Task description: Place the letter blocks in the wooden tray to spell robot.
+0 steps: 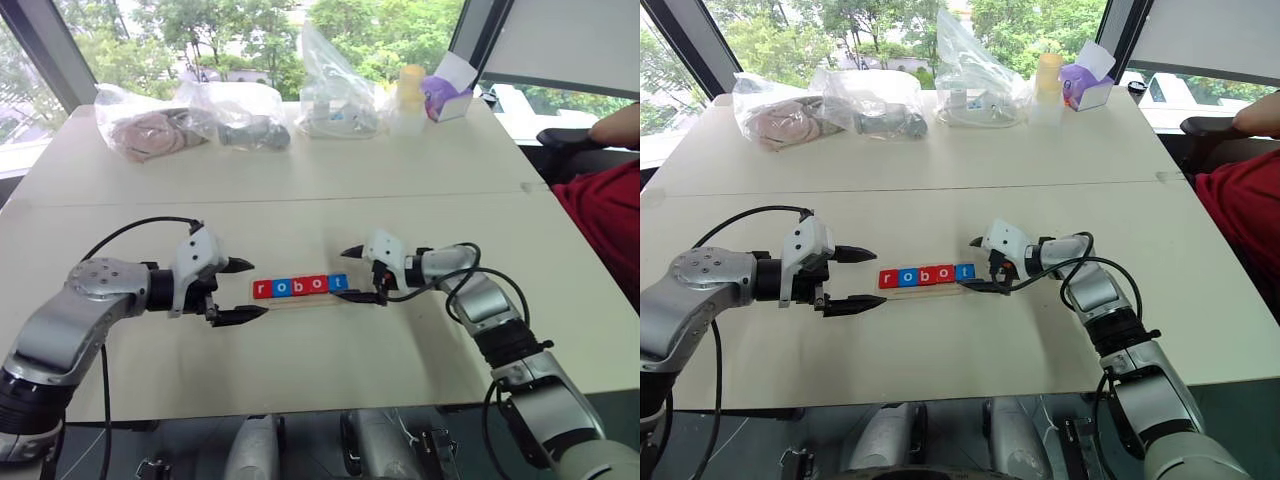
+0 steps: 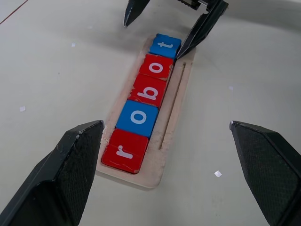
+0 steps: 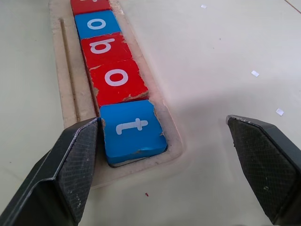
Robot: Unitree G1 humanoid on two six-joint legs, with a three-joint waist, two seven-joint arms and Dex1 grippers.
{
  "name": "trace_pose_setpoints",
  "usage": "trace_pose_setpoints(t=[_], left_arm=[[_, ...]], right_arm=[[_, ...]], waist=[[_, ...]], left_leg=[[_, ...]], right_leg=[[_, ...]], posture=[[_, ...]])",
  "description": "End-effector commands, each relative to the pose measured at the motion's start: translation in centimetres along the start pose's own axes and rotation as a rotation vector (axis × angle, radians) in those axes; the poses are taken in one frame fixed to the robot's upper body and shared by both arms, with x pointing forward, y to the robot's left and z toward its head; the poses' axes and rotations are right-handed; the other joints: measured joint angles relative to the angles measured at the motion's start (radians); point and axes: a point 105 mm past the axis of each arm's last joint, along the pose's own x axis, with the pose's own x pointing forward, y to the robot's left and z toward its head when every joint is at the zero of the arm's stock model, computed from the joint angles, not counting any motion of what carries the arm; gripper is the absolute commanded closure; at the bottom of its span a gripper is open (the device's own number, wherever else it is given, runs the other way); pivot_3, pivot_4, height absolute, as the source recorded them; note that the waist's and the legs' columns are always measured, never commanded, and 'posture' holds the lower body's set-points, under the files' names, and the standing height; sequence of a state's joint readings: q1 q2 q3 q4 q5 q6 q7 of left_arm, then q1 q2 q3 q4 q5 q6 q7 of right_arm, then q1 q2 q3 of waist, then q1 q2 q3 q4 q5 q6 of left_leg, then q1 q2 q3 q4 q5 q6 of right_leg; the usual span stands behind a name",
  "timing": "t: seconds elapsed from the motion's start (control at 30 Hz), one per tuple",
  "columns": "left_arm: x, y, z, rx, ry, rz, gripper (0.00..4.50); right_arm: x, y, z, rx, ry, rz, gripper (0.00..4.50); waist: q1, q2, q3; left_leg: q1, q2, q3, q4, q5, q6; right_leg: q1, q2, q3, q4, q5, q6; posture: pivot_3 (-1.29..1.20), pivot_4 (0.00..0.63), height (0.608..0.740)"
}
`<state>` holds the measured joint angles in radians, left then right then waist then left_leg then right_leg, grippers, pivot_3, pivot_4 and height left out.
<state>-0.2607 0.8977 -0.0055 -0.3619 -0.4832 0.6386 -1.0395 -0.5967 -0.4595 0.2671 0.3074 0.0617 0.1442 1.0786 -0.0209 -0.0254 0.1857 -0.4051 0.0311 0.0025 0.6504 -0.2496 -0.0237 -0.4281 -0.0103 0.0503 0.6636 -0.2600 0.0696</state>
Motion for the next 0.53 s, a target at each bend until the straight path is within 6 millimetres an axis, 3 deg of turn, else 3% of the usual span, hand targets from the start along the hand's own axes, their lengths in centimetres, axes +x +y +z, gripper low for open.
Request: trace_pose_setpoints(t=[0.03,0.17,0.3,0.43,0.53], left_arm=[[-0.3,-0.2,0.7,0.03,-0.018,0.004,0.0],[-1.0,0.0,0.4,0.001,-0.027,0.032,0.0],[-3.0,-0.1,-1.5,-0.089,0.006,0.083,0.0],[-5.6,-0.9,-3.4,-0.176,0.036,0.167,0.0],[-6.5,-1.7,-4.4,-0.272,0.046,0.196,0.0]], right_arm=[[-0.6,-0.1,1.5,-0.032,-0.042,0.006,0.09],[-1.9,0.8,2.7,-0.009,-0.086,0.021,0.09],[-4.4,1.1,3.6,0.033,-0.102,-0.047,0.09],[-7.9,2.6,3.5,0.167,-0.087,-0.123,0.09],[-9.3,4.3,2.7,0.269,-0.039,-0.135,0.09]], waist=[[0.0,0.0,0.0],[0.001,0.0,0.0],[0.001,0.0,0.0],[0.003,0.0,0.0],[0.005,0.0,0.0]], left_leg=[[0.0,0.0,0.0,0.0,0.0,0.0],[0.0,0.0,0.0,0.0,0.0,0.0],[0.0,0.001,-0.001,-0.001,0.0,0.0],[0.0,0.002,-0.002,-0.001,0.0,0.0],[0.0,0.002,-0.003,-0.001,0.0,0.0]], right_leg=[[0.0,0.0,0.0,0.0,0.0,0.0],[0.0,0.0,0.0,0.0,0.0,0.0],[0.0,-0.001,0.0,0.0,0.0,0.0],[0.0,-0.001,0.0,0.0,-0.001,-0.001],[0.0,-0.002,0.0,-0.001,-0.002,-0.004]], posture=[[0.0,0.15,0.74],[0.0,0.15,0.74],[0.0,0.15,0.74],[0.0,0.15,0.74],[0.0,0.15,0.74]])
